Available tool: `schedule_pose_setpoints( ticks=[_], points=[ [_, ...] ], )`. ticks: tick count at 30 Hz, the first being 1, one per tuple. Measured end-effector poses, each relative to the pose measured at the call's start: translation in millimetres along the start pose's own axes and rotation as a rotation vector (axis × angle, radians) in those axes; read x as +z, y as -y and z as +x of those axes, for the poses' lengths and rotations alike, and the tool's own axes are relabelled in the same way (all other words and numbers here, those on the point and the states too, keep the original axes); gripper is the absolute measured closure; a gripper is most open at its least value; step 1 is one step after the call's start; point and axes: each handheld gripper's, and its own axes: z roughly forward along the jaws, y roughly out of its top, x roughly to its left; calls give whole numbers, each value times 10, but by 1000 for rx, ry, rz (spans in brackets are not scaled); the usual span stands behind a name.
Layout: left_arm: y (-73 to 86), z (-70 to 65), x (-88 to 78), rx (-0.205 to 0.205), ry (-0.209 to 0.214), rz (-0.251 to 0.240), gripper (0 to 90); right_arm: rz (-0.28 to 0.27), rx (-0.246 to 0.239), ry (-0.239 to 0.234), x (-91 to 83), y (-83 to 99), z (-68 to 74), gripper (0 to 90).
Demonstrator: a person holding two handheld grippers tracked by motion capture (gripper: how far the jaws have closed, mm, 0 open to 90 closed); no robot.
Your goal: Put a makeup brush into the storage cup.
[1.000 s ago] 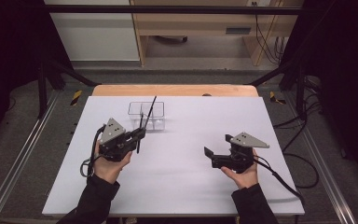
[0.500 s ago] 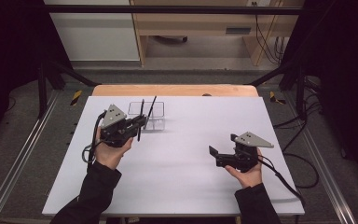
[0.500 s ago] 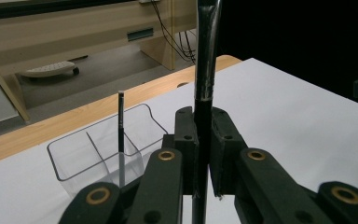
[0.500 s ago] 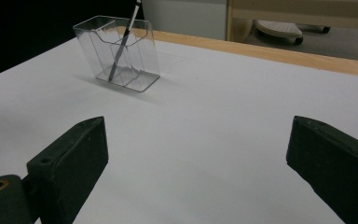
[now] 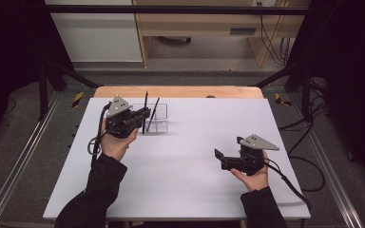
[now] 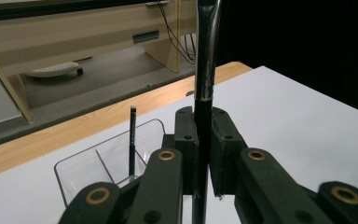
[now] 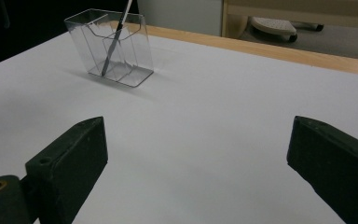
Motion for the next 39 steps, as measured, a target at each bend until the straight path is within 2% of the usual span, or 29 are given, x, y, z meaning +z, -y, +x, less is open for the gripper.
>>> schedule_pose_setpoints(
  ticks=[4, 20, 39],
  points=[
    [-39, 26, 38, 8, -4, -1, 822, 7, -6, 4, 7, 5, 0, 54],
    [-136, 184, 261, -11, -39, 4, 822, 6, -10, 14, 14, -8, -15, 50],
    [-187, 335, 528, -11, -53, 11, 823, 14, -14, 11, 34, -6, -9, 47]
  ],
)
